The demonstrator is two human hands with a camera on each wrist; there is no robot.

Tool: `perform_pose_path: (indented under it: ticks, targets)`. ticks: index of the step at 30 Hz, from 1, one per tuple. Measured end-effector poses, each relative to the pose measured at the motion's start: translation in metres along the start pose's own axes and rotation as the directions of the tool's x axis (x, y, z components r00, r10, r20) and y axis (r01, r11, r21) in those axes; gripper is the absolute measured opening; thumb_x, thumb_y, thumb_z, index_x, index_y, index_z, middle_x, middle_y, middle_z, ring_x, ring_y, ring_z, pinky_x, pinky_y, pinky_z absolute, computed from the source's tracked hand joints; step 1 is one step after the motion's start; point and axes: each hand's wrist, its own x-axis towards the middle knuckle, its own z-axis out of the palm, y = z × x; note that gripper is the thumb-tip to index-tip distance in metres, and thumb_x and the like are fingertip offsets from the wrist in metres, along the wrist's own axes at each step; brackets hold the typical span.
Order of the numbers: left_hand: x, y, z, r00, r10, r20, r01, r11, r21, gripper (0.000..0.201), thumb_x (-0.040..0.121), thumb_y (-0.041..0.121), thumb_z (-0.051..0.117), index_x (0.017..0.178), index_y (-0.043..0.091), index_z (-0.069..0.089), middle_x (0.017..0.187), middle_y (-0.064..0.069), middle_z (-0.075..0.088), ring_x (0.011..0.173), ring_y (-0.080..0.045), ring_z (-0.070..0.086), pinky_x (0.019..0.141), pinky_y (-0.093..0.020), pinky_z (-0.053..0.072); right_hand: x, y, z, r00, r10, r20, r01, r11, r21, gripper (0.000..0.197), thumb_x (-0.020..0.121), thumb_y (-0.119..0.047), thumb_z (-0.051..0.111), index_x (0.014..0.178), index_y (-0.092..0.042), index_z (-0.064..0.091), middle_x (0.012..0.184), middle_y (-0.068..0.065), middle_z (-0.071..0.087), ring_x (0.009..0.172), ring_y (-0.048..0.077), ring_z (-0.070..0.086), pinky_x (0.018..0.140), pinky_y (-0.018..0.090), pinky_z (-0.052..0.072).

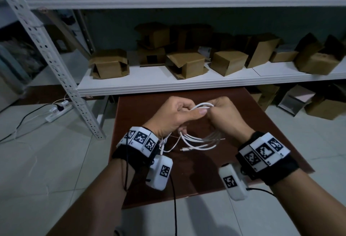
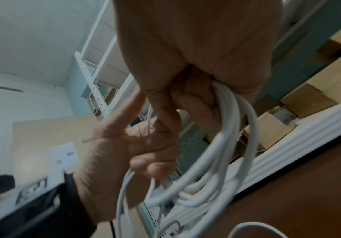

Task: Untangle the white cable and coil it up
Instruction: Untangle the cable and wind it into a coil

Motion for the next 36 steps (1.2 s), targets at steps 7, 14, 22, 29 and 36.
perform_pose_path:
  ticks: [7,14,22,29,36]
  targets:
    - [-0.004,-0.010,-0.027,0.997,-0.077,0.017,0.073,0.985,0.159,0.051,0.085,-0.008,0.081,0.129,0.015,0.070,0.113,-0.016,0.079,0.084,-0.022,0.077,0.078,-0.028,0.063,0.011,-0.007,-0.033,0.971,0.072,-0.228,-0.020,0.975,0.220,0.005,0.079,0.008,0.069,0.075,0.005,0.072,0.052,0.003,0.055,0.041,0.013,0.047,0.040,0.024,0.035]
    - [-0.002,-0.013,-0.044,0.987,0.054,-0.150,-0.007,0.955,0.297,0.029,0.112,0.017,0.051,0.108,0.005,0.077,0.072,-0.009,0.071,0.050,-0.007,0.048,0.056,-0.019,0.040,0.017,-0.003,-0.041,0.967,0.080,-0.243,-0.025,0.975,0.221,0.013,0.078,0.007,0.070,0.071,-0.004,0.069,0.046,-0.002,0.047,0.039,0.013,0.041,0.042,0.026,0.035]
    - [0.004,-0.024,-0.043,0.952,-0.033,-0.303,0.100,0.973,0.208,0.028,0.112,0.019,0.052,0.109,0.021,0.080,0.085,-0.007,0.082,0.070,-0.022,0.074,0.072,-0.033,0.058,0.015,0.004,-0.035,0.969,0.076,-0.234,-0.036,0.985,0.171,0.007,0.080,0.005,0.070,0.074,0.004,0.072,0.051,0.002,0.057,0.043,0.015,0.050,0.043,0.026,0.038]
    - [0.000,-0.023,-0.061,0.841,0.073,-0.536,0.109,0.948,0.299,0.025,0.103,0.009,0.063,0.088,0.015,0.082,0.074,-0.003,0.080,0.055,-0.014,0.061,0.061,-0.023,0.051,0.022,0.009,-0.053,0.918,0.097,-0.385,-0.017,0.979,0.205,0.007,0.076,0.001,0.075,0.079,0.007,0.075,0.058,0.011,0.058,0.047,0.023,0.048,0.046,0.032,0.040]
    - [0.009,-0.009,-0.002,0.919,-0.102,-0.380,0.146,0.985,0.089,0.043,0.107,0.038,0.061,0.089,0.002,0.077,0.072,-0.012,0.078,0.058,-0.026,0.071,0.051,-0.024,0.050,0.013,0.000,-0.030,0.977,0.039,-0.208,-0.001,0.984,0.180,0.034,0.082,0.005,0.071,0.055,-0.014,0.068,0.043,-0.005,0.054,0.037,0.012,0.049,0.044,0.028,0.040]
